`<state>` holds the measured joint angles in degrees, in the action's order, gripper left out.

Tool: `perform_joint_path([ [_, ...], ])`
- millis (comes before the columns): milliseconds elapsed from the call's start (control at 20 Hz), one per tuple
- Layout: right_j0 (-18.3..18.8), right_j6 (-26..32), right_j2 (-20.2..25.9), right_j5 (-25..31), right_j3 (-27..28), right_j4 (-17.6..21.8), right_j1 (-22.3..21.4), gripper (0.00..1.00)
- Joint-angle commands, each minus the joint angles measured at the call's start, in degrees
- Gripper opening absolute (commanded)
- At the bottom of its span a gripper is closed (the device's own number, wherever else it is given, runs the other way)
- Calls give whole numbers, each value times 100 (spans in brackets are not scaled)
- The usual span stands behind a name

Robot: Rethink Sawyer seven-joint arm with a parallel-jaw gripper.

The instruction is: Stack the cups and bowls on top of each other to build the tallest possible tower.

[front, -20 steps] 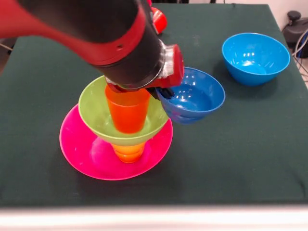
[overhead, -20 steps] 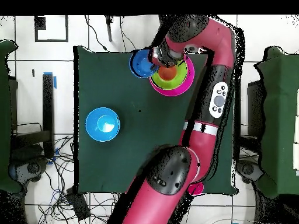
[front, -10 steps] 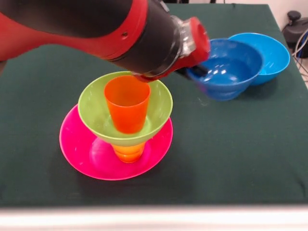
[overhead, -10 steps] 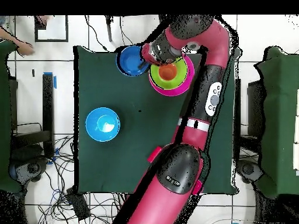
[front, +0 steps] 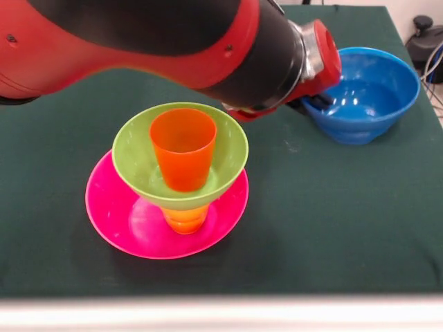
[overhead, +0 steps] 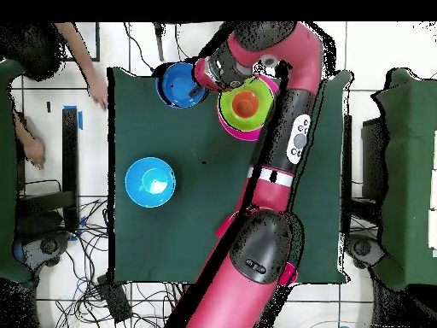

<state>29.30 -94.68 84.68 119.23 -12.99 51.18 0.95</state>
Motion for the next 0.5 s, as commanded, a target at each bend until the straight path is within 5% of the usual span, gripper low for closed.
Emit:
perform_joint_path([
  [50,96,2215,591,180,194,1695,-139,0],
  [500,249,2662,829,585,134,2451,-273,0],
])
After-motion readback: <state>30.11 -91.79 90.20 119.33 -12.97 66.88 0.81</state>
